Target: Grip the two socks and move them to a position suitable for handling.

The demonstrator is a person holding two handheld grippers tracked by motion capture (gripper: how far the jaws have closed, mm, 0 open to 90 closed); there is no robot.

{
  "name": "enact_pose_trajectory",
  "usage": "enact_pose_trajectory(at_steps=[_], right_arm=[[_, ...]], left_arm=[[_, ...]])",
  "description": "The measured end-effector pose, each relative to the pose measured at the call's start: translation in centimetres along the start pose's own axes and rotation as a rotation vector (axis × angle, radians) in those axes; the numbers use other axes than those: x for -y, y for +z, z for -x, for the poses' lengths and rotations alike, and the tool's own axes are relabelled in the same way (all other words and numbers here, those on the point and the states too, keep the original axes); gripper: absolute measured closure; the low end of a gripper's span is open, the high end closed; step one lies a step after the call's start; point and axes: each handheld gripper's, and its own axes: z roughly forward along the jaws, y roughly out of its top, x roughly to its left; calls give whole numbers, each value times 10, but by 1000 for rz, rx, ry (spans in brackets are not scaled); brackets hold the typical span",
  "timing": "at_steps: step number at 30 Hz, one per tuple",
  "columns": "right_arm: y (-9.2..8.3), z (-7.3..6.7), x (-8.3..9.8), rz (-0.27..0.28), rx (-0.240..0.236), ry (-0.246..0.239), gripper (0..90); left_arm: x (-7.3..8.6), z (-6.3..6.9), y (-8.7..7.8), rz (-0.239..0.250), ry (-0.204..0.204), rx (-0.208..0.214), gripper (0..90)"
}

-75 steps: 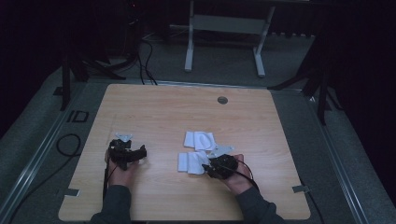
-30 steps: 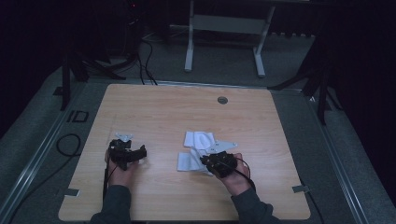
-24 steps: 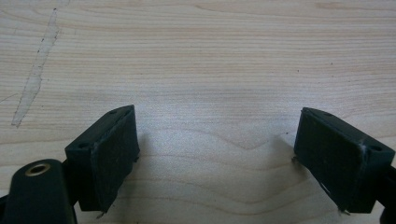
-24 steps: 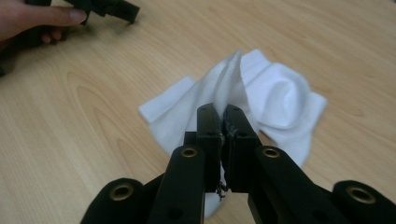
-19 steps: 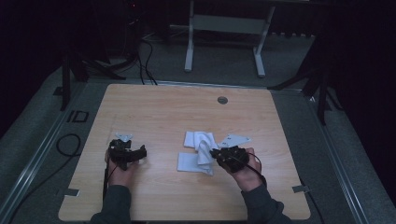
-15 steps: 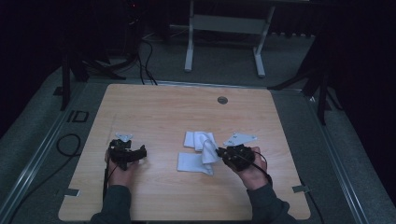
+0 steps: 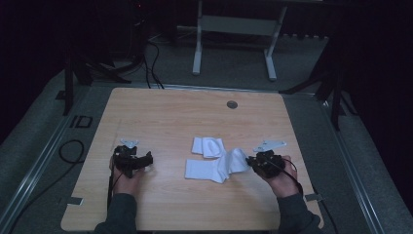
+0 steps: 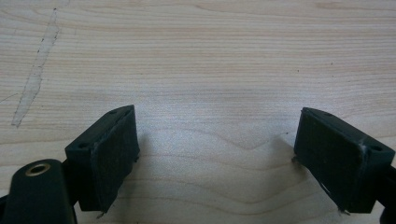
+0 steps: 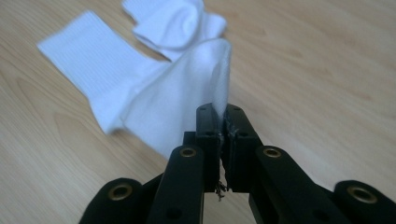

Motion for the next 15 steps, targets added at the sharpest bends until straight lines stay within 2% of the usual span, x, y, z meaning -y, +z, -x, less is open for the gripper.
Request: enact_pose_trajectory(at_steps=[5, 9, 15], right_arm=[[5, 11, 11, -31, 21, 26, 809], [4, 17, 13, -27, 38, 45, 751], [7, 18, 13, -22, 55, 38, 757]], left_arm=[[0, 0, 0, 0, 0, 0, 137], [0, 0, 0, 0, 0, 0, 137], [0, 0, 0, 0, 0, 0, 137]])
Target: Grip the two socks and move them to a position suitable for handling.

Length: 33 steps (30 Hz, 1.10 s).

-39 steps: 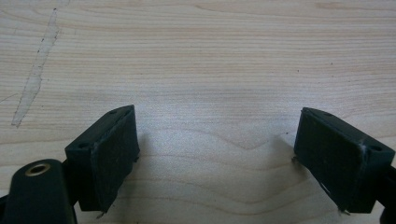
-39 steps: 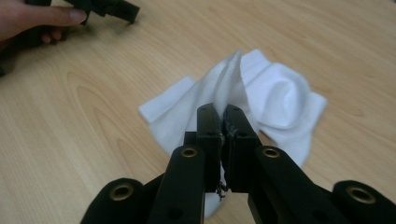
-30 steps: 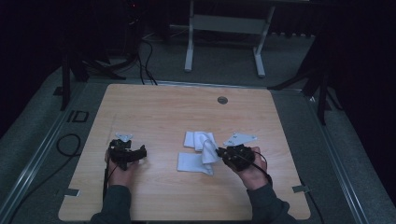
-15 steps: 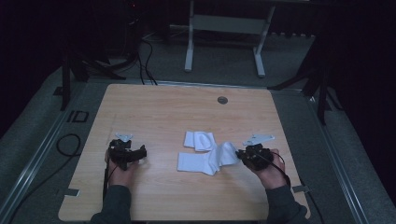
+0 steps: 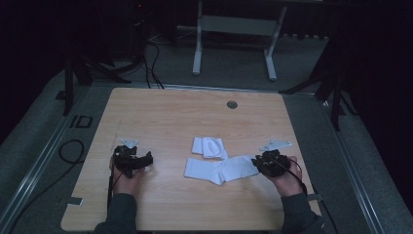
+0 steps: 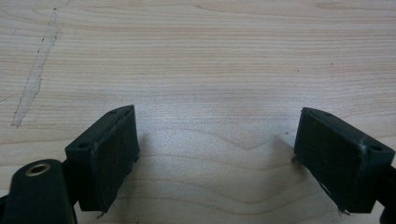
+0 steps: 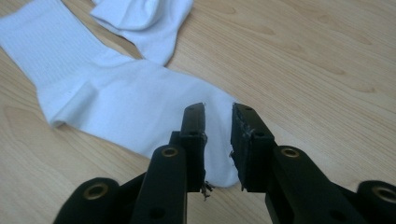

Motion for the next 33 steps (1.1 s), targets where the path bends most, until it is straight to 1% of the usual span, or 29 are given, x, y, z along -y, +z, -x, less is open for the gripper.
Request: enact_pose_trajectory(at_steps=[1, 2, 3, 4, 6, 11, 13, 14, 16, 17, 19, 20, 23, 24, 27, 28, 29, 31, 32, 33], right_arm=[[0, 0, 0, 0, 0, 0, 757], [2, 0, 1, -6, -3, 0, 779], [9, 0, 3, -22, -13, -5, 838], [14, 0, 5, -37, -6, -5, 860], [24, 2, 10, -67, 13, 2, 880], [44, 8, 24, -133, 44, 19, 895], [46, 8, 27, -131, 41, 26, 896], [43, 8, 30, -126, 35, 40, 896], [42, 6, 31, -127, 36, 36, 895], [40, 0, 33, -124, 24, 34, 893], [40, 0, 33, -124, 24, 34, 893], [38, -9, 36, -110, -8, 41, 885], [35, -16, 38, -101, -49, 53, 857], [35, -16, 38, -101, -49, 53, 857], [34, -28, 40, -89, -91, 59, 855], [34, -28, 40, -89, -91, 59, 855], [34, -34, 40, -83, -106, 53, 855], [34, -37, 40, -82, -112, 53, 856], [35, -42, 39, -80, -136, 41, 860], [35, -44, 38, -80, -142, 38, 860]], left_arm=[[0, 0, 0, 0, 0, 0, 137], [0, 0, 0, 0, 0, 0, 137], [0, 0, 0, 0, 0, 0, 137], [0, 0, 0, 0, 0, 0, 137], [0, 0, 0, 0, 0, 0, 137], [0, 0, 0, -2, 2, 0, 137], [0, 0, 0, -2, 2, 0, 137], [0, 0, 0, -2, 2, 0, 137], [0, 0, 0, -2, 2, 0, 137], [0, 0, 0, -2, 3, 0, 137], [0, 0, 0, -2, 2, 0, 138], [0, 0, 0, -2, 2, 0, 137], [0, 0, 0, -2, 2, 0, 137], [0, 0, 0, -2, 2, 0, 137], [0, 0, 0, -2, 2, 0, 137], [0, 0, 0, -2, 2, 0, 137], [0, 0, 0, -2, 2, 0, 138], [0, 0, 0, -2, 2, 0, 137], [0, 0, 0, -2, 2, 0, 137], [0, 0, 0, -2, 2, 0, 137]])
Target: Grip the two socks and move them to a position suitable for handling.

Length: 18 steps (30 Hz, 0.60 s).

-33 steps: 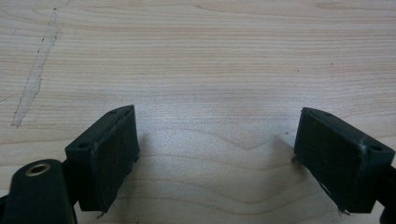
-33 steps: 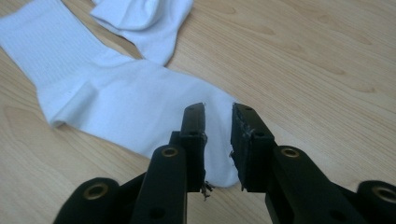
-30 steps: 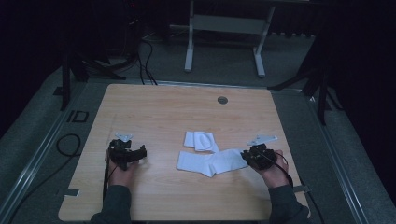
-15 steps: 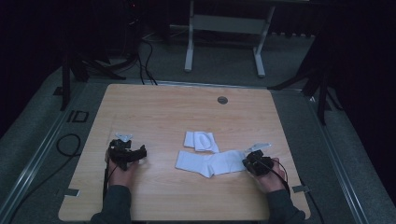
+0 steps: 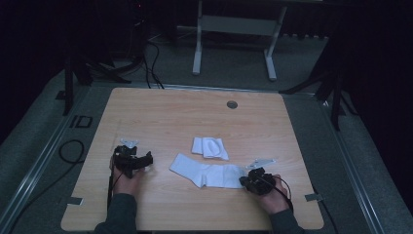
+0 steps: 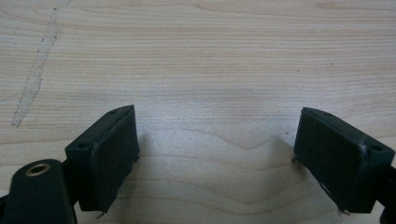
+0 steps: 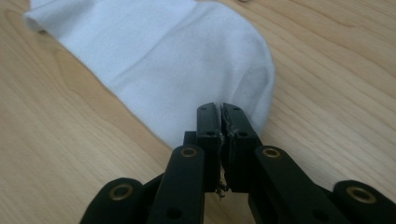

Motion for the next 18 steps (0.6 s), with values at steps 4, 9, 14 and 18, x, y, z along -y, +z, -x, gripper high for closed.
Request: enact_pose_trajectory(at_steps=[4, 9, 14, 18], right_arm=[[2, -6, -2, -3, -15, -8, 859], [4, -10, -5, -9, -39, -35, 851], [3, -11, -6, -10, -38, -42, 839], [-5, -7, -11, 29, -57, -26, 826]], left_arm=[[0, 0, 0, 0, 0, 0, 137], [0, 0, 0, 0, 4, 2, 139], [0, 0, 0, 0, 4, 4, 139], [0, 0, 0, 1, 5, 5, 139]])
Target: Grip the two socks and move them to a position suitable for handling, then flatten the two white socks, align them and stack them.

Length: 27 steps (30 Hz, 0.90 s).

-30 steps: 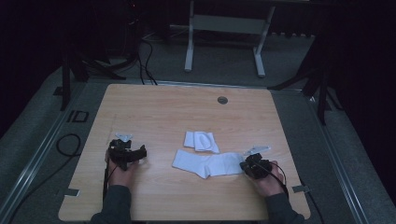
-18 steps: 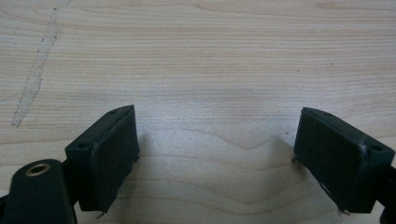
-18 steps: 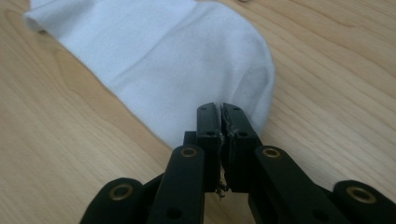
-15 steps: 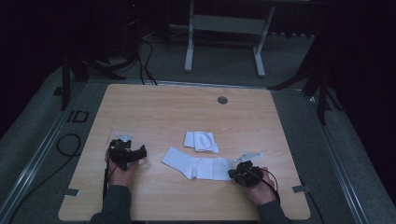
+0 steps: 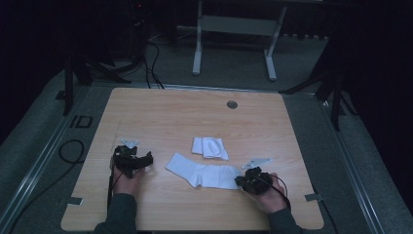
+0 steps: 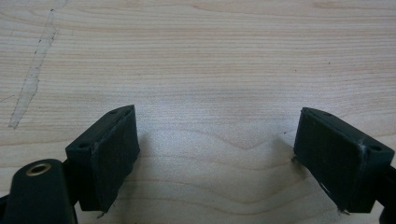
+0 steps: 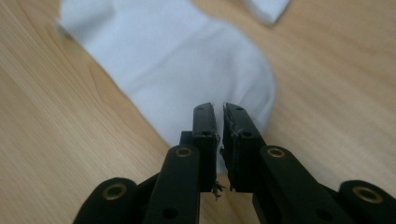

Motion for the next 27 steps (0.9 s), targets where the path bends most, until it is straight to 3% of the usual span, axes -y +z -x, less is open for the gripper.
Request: enact_pose_trajectory(at_steps=[4, 8, 15, 23, 27], right_arm=[[-8, 6, -14, 38, 17, -4, 806], [-4, 14, -29, 39, 42, -14, 814], [14, 19, -51, 24, 68, -39, 796], [38, 22, -78, 14, 71, -28, 771], [48, 23, -94, 12, 74, -17, 714]], left_arm=[[0, 0, 0, 0, 1, 1, 139], [0, 0, 0, 1, 0, 1, 139], [0, 0, 0, 2, 1, 3, 139], [0, 0, 0, 0, 1, 4, 139], [0, 0, 0, -1, 6, 6, 139]])
